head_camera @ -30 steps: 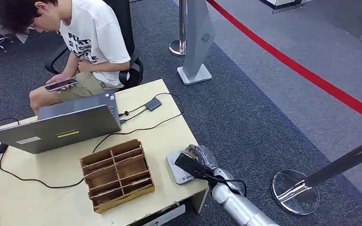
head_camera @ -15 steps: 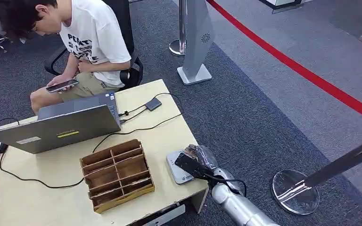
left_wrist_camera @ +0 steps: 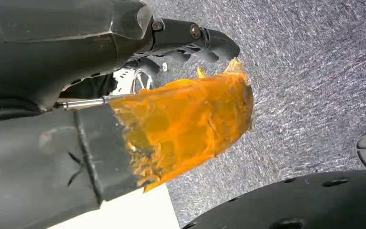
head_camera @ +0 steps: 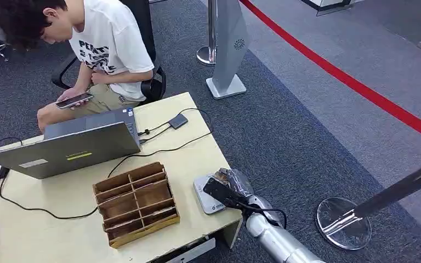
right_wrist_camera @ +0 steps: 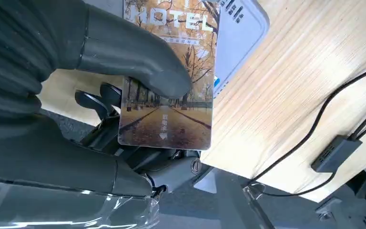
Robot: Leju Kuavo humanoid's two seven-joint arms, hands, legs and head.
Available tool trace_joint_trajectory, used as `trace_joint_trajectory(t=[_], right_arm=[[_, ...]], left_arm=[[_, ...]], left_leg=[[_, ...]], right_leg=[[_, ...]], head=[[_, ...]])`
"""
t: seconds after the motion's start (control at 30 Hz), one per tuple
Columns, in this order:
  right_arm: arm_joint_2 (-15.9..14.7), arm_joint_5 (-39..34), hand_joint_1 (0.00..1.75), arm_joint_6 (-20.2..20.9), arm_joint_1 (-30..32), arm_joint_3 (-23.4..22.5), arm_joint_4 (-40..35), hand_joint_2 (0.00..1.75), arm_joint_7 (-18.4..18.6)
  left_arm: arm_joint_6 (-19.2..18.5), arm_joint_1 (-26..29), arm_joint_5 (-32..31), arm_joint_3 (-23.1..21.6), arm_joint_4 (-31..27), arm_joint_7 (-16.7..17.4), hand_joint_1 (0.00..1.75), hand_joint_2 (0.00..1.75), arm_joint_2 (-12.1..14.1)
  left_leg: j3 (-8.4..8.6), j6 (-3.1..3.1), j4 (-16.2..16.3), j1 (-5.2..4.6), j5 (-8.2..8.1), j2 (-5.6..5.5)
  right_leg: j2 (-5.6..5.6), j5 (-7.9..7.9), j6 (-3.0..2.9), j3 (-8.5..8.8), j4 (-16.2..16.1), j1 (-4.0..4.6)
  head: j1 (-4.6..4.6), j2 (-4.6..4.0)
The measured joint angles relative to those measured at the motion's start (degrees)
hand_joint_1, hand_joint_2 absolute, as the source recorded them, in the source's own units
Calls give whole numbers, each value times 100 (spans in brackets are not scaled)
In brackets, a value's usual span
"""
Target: Pass the card to the sensor for recognition and then transmit it.
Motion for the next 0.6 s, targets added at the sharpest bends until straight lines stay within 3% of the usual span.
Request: trace_joint_trajectory(t=[0.6], right_arm=[[2,-33,175,11,-8,0,13,175,-2]], left_arm=[[0,0,-2,0,0,7,0,0,0]], left_leg=[[1,0,0,0,0,1]], right_leg=[[1,2,0,1,0,0]], head=[[0,0]])
